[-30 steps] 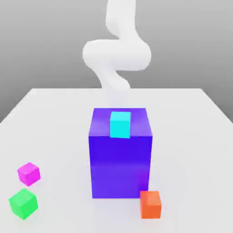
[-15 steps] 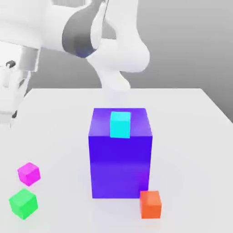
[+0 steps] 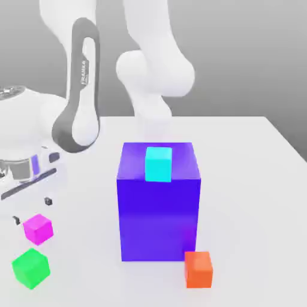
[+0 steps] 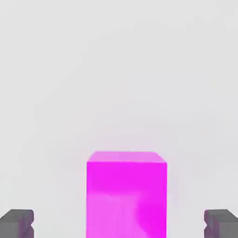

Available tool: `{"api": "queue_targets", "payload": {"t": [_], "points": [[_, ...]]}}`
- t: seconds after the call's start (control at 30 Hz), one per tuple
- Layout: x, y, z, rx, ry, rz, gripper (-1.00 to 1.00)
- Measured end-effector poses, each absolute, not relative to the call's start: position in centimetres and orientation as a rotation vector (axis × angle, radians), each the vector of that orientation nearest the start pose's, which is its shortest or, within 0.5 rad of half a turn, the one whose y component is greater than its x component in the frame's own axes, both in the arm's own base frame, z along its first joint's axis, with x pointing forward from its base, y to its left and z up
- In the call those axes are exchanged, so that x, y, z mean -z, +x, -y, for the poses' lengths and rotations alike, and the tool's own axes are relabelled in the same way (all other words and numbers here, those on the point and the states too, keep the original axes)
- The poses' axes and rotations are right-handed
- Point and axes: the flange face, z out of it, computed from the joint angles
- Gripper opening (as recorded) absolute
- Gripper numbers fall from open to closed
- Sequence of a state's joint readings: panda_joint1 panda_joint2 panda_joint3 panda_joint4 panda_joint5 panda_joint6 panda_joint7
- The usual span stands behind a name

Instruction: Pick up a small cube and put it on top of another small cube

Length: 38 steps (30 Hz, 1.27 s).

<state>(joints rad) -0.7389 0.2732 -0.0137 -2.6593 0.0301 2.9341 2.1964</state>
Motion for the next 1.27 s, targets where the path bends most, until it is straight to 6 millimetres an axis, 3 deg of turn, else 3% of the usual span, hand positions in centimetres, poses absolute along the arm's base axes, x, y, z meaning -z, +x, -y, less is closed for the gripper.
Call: {"api": "queue_targets", "payload": {"t": [0.03, 0.07, 0.3, 0.5, 0.73, 0.8, 0.87, 0.9, 1.13, 1.27], "points": [[-13.9, 29.9, 28.4, 0.000, -0.256, -3.129, 0.00], [-13.1, 29.9, 28.3, 0.000, -0.257, -3.130, -1.00], [-13.0, 29.9, 28.4, 0.002, -0.256, -3.129, -1.00], [-18.6, 30.0, 28.3, 0.002, -0.266, -3.128, -1.00], [-23.6, 40.5, 26.3, 0.002, -0.870, -3.017, -1.00], [-22.5, 41.7, 25.9, 0.003, -0.933, -2.998, -1.00], [-20.1, 42.1, 25.8, 0.004, -0.949, -2.993, -1.00], [-18.8, 42.1, 25.8, 0.003, -0.953, -2.992, 1.00], [-18.5, 42.1, 25.7, 0.001, -0.955, -2.992, 1.00], [-23.0, 42.1, 25.7, 0.001, -0.956, -2.992, 1.00]]}}
